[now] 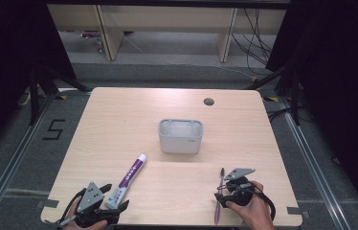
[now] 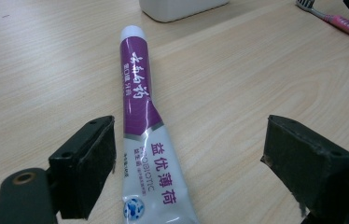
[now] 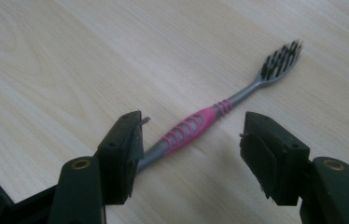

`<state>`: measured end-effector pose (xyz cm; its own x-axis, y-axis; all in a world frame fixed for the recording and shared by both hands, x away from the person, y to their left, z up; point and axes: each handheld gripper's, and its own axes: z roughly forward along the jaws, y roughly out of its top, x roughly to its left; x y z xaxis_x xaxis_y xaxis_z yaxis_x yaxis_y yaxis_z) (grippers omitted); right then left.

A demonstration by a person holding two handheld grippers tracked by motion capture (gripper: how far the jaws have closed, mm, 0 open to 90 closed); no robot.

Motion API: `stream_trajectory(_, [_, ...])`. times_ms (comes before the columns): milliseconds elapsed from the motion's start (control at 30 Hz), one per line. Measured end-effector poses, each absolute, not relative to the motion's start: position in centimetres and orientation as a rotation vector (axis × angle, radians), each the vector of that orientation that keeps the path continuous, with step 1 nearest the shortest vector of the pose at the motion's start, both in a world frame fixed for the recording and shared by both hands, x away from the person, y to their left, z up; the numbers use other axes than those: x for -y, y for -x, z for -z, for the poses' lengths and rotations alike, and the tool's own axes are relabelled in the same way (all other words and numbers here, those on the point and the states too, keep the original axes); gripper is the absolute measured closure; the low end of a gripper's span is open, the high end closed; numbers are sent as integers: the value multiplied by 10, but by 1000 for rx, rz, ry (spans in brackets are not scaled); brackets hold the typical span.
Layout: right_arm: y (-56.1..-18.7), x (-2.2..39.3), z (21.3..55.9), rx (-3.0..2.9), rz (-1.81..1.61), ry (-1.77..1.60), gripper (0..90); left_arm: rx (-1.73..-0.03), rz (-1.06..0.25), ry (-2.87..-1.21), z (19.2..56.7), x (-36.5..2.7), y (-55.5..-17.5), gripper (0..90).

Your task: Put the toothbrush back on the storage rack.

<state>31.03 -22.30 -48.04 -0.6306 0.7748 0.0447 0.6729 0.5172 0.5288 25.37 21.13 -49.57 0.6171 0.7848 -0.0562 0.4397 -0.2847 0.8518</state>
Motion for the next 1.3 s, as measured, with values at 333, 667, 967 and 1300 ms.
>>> stream_trajectory(333, [-309,217,485,-2619,-689,-1256,464,-971,-471,-1926,496,-211,-254,164])
stream_trajectory(667, [-309,218,485,-2644,-661,-1216,556,-970,-469,-1928,496,-211,-254,164])
stream_trajectory(967, [-313,221,482,-2711,-611,-1176,671,-972,-468,-1929,496,-211,-254,164])
stream_trajectory(1300, [-321,219,479,-2812,-492,-1115,747,-982,-472,-1927,496,-212,-254,164])
